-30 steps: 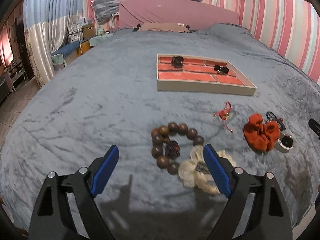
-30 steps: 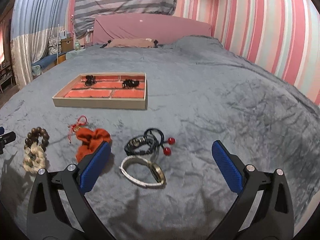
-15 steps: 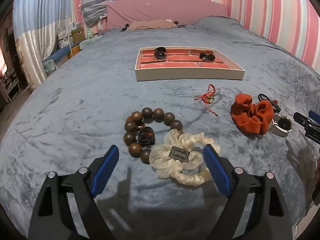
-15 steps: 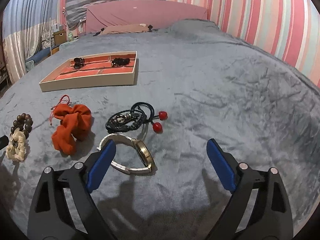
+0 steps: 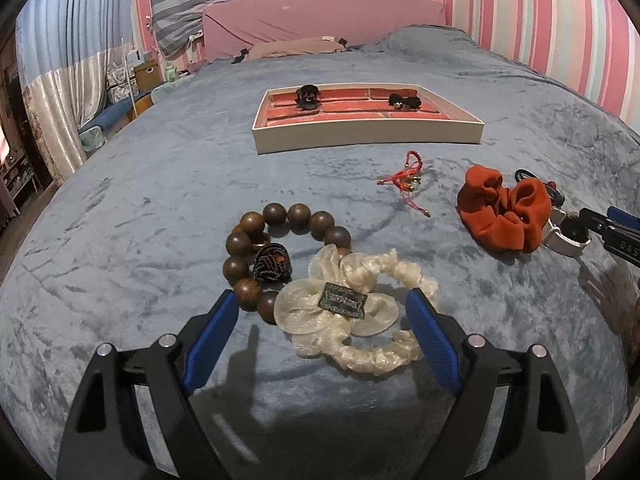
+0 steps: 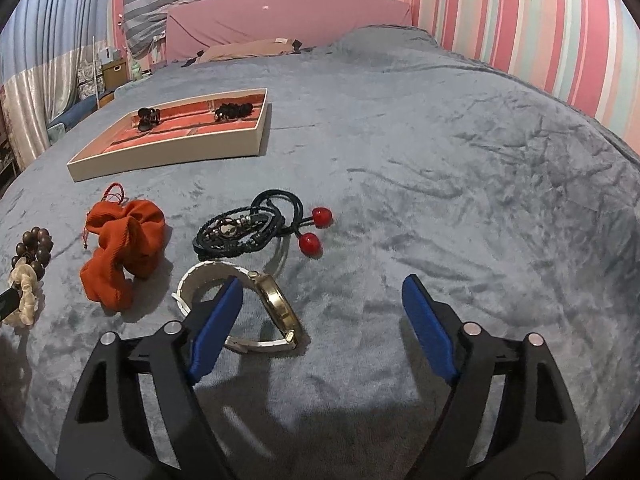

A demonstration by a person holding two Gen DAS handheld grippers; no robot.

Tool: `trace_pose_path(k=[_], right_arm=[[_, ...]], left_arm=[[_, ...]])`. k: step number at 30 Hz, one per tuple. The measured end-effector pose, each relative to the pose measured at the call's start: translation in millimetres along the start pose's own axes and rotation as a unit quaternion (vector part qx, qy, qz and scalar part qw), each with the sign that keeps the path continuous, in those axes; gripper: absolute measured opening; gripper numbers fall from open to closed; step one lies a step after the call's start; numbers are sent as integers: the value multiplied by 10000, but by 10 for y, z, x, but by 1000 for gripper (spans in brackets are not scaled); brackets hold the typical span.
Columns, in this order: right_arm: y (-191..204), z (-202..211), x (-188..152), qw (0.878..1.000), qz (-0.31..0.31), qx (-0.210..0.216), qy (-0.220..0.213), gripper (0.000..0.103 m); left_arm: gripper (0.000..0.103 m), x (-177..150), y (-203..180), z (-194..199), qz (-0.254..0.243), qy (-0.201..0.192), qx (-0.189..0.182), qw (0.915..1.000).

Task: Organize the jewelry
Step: 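Grasp the cream satin scrunchie with the left tool while the right tool grasps the white watch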

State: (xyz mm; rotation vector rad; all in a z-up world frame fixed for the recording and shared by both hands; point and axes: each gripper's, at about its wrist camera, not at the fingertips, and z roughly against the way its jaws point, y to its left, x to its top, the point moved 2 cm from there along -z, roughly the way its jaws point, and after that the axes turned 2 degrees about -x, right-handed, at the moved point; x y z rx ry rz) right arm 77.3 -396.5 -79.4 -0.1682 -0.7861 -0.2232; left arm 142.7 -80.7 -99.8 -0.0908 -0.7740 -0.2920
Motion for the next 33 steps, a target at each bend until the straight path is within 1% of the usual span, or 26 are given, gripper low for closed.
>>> trace_pose_path(k=[5,7,8,14,18,20,22,23,25,26,30,33], right_arm=[[22,-56,-10,10000,1,43,48,77],[21,-79,-3,10000,-12,55,79,74],[19,-95,-1,9999,-26,61,99,73],[46,-165,11,9998,11,96,193,68],[110,-201,-1,9995,91,106,274,63],[147,-226,-17,9993,146,134,331,58],[168,-249,-23,9990,185,157,376,47],[177,-258,-26,9989,194,183,395,45],[188,-263,-30,9987,194,222,406,41],[193,-262,-34,9987,201,230,405,40],[222,-257,-42,9984,242,307,397,25],[229,-246,-46,9985,250,314,366,24]], left_arm=[[82,0,-41,-63,-65,64,-92,9999],[67,-2,-57,-120,-61,190,-209,9996],[65,-6,-69,-147,-63,244,-225,9994],[63,-4,-81,-199,-38,312,-307,9990],[59,-13,-79,-188,-18,309,-293,9991],[57,-16,-101,-183,-45,306,-273,9991],[51,-15,-108,-189,-64,309,-259,9992],[50,-14,-109,-191,-67,307,-270,9991],[44,-10,-111,-198,-73,304,-264,9992],[43,-7,-118,-204,-83,301,-257,9992],[35,8,-134,-219,-115,284,-235,9993],[29,10,-126,-231,-99,305,-293,9991]])
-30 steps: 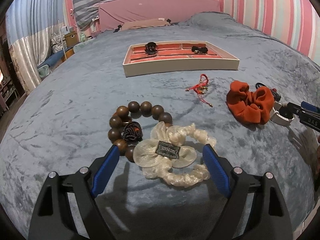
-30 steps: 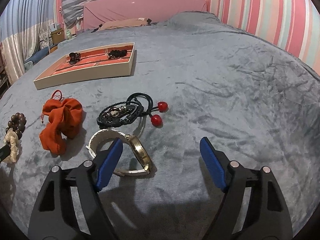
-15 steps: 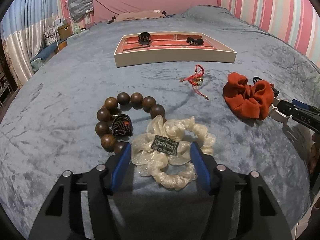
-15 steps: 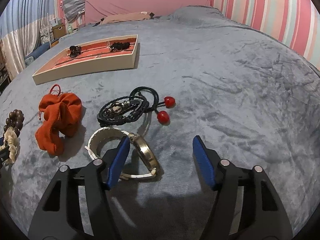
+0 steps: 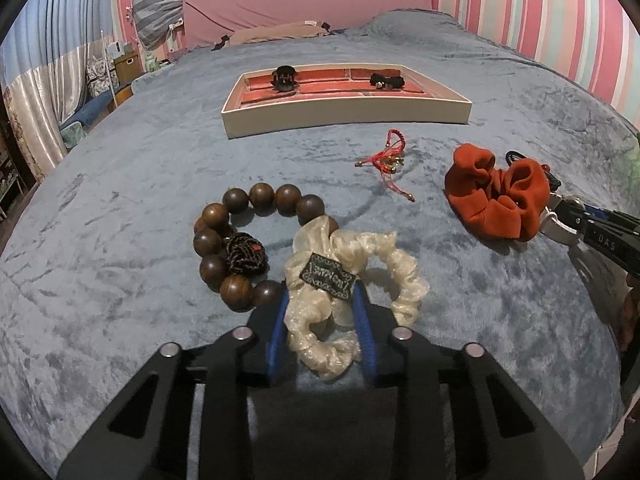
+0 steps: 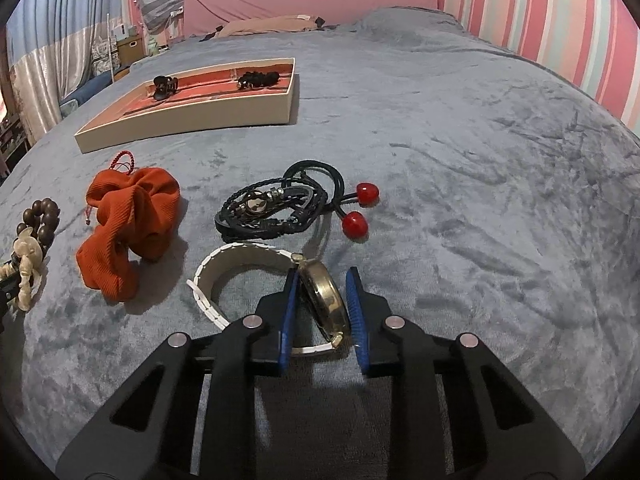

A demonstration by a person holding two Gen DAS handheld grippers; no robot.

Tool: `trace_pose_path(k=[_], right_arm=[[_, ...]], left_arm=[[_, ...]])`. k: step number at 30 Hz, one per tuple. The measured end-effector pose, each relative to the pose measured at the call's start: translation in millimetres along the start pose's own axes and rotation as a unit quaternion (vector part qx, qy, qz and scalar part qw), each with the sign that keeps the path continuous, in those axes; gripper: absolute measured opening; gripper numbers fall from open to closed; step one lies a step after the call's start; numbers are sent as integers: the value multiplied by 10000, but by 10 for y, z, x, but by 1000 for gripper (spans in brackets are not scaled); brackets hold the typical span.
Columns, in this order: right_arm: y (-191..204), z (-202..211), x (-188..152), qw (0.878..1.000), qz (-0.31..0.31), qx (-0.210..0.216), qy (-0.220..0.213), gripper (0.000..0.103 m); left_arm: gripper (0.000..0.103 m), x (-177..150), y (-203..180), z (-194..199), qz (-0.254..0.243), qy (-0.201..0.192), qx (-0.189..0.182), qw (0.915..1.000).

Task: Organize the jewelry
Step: 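Grasp the cream satin scrunchie with the left tool while the right tool grasps the white watch, then carry the scrunchie and watch into the tray and open both tools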

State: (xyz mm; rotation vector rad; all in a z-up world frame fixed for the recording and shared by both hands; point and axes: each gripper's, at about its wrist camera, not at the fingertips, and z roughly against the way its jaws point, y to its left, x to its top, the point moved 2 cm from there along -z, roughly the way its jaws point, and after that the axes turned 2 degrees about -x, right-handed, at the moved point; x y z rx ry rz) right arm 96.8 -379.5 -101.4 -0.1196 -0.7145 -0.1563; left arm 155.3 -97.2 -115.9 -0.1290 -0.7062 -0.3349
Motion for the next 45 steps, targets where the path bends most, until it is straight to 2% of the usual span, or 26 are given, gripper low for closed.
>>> trace_pose_path(k=[7,15,21,28,35,45], right_arm=[[-56,75,9,9998,-139,21,-113,15],[-71,294,42,9995,-190,-42,-268,14],[-99,532,187,9985,-258,-32,-473,14],[-85,632,478,9973,-433,-75,-582,14],[79,611,978,9961,-326,-27,-814,14],[344,1,1710,9976,-259,268,-589,14]], left_arm=[[24,6,-8,13,-20,-26,-120,9999],[22,54,-13,233,-8,-252,-258,9993],[22,215,-12,449,-30,-537,-323,9980],[22,562,144,504,92,-699,-138,9974],[22,1064,367,396,150,-804,144,9965],[22,1853,590,-193,182,-717,251,9969]])
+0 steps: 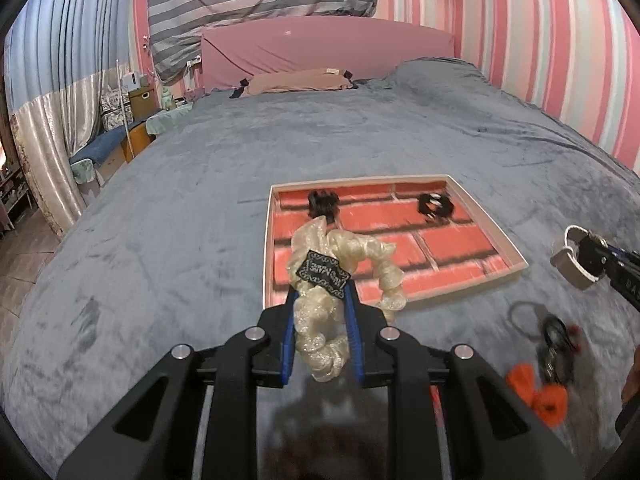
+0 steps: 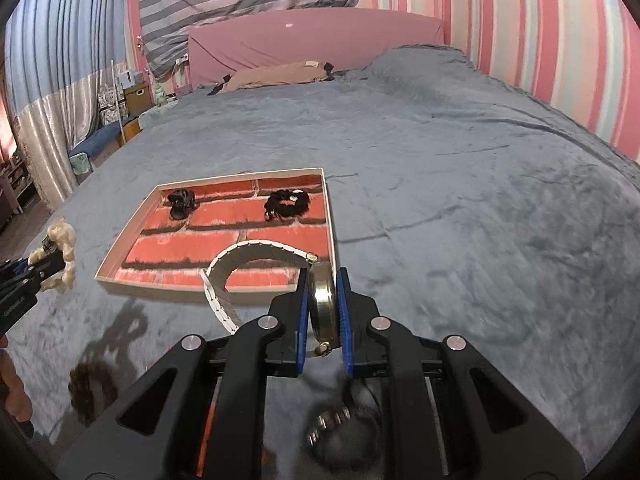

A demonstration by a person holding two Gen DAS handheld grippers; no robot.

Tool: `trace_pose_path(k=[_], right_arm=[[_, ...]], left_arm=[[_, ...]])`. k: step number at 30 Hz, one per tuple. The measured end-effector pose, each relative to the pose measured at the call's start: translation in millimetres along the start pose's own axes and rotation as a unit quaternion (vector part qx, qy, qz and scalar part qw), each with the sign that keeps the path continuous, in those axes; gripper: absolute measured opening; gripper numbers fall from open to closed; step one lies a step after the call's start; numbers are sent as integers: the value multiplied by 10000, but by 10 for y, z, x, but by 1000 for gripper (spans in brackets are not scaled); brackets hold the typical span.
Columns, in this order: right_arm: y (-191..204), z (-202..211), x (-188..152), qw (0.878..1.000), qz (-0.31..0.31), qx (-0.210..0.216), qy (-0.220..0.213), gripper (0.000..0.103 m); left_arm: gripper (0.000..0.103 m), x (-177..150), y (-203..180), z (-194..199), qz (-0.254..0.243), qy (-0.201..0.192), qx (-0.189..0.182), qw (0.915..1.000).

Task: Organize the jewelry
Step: 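Carry the scrunchie and watch into the tray and open both tools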

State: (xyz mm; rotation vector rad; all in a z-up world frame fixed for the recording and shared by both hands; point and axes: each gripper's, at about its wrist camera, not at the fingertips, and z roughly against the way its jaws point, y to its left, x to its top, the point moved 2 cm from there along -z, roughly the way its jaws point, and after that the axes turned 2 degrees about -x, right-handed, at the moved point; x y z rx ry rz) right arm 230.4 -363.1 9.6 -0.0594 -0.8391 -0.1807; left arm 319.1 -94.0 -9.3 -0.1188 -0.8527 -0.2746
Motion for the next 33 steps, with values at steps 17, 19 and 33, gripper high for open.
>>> trace_pose_path(k=[17,19,33], right_arm=[[344,-1521,732,9980,106,-40,627,14],[361,-1773,778,9968,89,-120,782,14],[379,-2372,779,9900,396,-425,1289,14]], left_arm=[[22,569,290,-1646,385,952,80,9947],[22,582,276,-1821,385,1080,101,9933],[23,622,308,-2284,423,1495,313,9874]])
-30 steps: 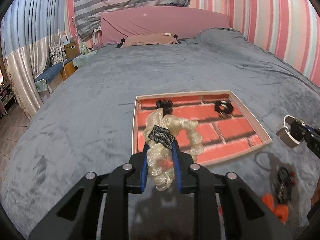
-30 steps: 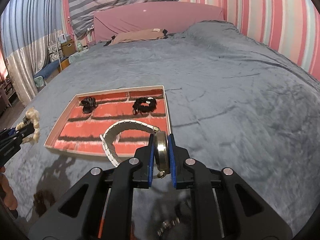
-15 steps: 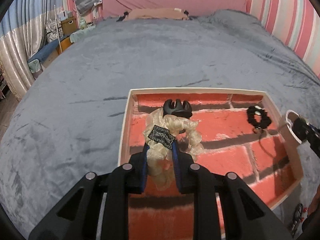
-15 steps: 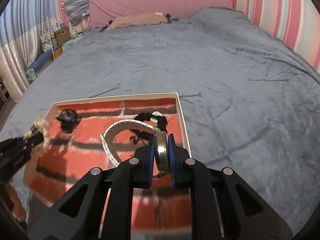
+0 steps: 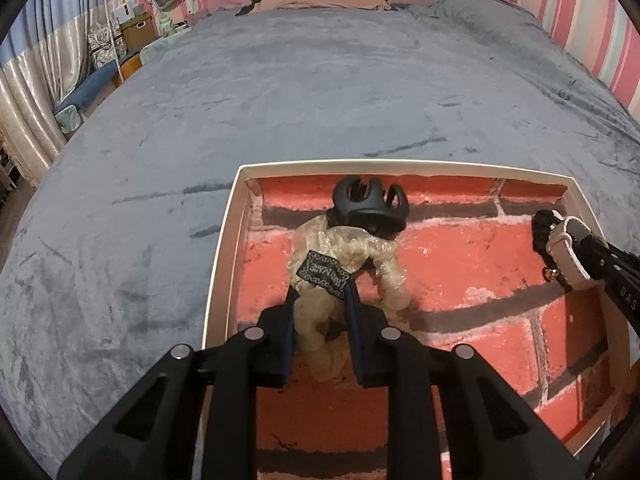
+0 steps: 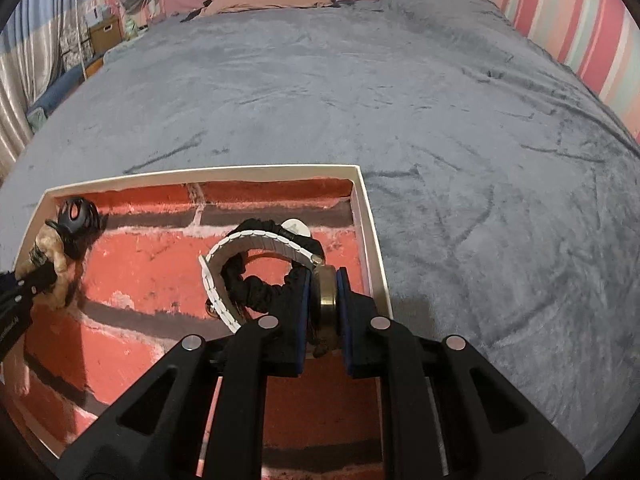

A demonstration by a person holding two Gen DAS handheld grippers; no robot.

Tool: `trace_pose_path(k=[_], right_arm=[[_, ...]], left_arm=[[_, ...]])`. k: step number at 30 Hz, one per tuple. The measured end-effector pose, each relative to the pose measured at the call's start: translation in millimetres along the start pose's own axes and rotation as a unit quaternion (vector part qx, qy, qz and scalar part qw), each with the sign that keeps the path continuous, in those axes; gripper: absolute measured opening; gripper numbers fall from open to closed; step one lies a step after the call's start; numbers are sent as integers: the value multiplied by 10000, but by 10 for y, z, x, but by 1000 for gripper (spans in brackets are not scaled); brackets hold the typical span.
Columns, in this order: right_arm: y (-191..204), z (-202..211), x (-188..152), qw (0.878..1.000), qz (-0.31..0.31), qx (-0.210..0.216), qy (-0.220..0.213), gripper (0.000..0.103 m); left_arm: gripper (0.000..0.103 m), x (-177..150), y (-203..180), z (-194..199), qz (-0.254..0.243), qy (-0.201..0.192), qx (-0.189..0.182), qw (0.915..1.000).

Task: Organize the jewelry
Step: 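Carry the scrunchie and watch into the tray and open both tools, then withdraw both tools from the tray toward the bead bracelet and cord bracelet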

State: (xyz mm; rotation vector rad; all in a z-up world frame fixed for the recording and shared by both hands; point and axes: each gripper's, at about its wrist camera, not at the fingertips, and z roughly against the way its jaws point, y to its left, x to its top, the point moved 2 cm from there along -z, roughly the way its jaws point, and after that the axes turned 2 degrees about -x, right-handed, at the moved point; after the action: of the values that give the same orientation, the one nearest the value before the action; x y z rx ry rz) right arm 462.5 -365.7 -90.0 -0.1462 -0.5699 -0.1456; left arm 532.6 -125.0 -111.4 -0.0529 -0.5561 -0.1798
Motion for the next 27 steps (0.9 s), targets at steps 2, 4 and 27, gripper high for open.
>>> trace_pose_path(k=[2,4,27], right_arm=[[20,-1,-4,10000,61,-55,4,14],[29,7,-12,10000,93,-33,2,16],[-645,2017,-566,9873,362,815,-1315,84]], left_arm=[[24,13,-2,-22,22,31,0,10000],[27,3,11,-30,49,69,-10,10000],[69,-691,229,1400,-574,-1303,-154,9897]])
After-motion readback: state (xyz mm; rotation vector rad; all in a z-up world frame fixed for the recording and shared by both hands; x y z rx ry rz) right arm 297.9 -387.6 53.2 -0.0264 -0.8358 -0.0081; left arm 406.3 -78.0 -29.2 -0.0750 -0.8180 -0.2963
